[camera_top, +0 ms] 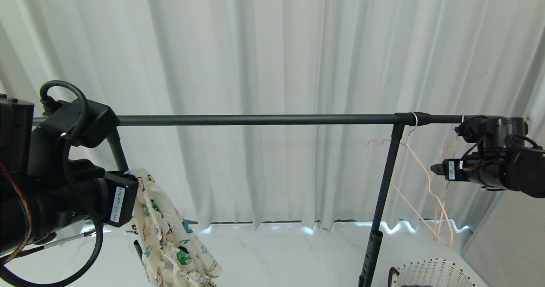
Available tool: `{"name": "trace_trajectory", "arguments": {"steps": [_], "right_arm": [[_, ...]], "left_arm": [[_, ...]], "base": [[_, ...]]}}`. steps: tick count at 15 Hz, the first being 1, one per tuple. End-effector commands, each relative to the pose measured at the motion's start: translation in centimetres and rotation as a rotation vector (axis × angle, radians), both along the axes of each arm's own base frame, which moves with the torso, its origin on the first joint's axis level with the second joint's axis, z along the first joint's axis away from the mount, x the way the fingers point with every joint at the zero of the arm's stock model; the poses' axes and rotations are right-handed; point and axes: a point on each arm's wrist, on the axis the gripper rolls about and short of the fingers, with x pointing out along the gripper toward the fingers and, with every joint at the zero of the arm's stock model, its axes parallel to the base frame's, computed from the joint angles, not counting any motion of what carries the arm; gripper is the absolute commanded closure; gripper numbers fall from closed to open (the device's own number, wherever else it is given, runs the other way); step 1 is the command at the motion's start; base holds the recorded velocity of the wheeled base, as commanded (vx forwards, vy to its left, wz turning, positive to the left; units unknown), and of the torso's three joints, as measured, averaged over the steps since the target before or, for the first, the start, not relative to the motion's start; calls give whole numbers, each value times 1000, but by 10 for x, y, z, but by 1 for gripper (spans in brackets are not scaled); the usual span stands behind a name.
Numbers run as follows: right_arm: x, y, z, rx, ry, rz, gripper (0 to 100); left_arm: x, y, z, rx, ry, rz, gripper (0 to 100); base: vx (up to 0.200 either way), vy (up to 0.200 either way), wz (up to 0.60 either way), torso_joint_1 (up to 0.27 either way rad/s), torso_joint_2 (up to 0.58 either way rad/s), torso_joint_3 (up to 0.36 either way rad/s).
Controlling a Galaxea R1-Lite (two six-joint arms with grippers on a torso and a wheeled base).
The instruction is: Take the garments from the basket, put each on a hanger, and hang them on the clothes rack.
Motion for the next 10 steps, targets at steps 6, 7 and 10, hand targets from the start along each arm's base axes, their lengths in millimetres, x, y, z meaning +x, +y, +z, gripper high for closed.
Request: {"name": "trace_trajectory", "arguments": {"steps": [6, 7, 10], "right_arm": [[14, 30, -39, 102, 51, -86, 0], [14, 35, -42, 102, 51, -107, 0], [15, 38, -46, 102, 51, -140, 0]], "left_arm": [[1, 0, -3, 7, 10, 4, 100], [1, 0, -4, 9, 14, 4, 100], [1, 2, -5, 9, 16, 10, 100]], "base": [[0, 0, 0, 0, 0, 0], [0, 0, 0, 0, 0, 0], [0, 0, 0, 0, 0, 0]]}}
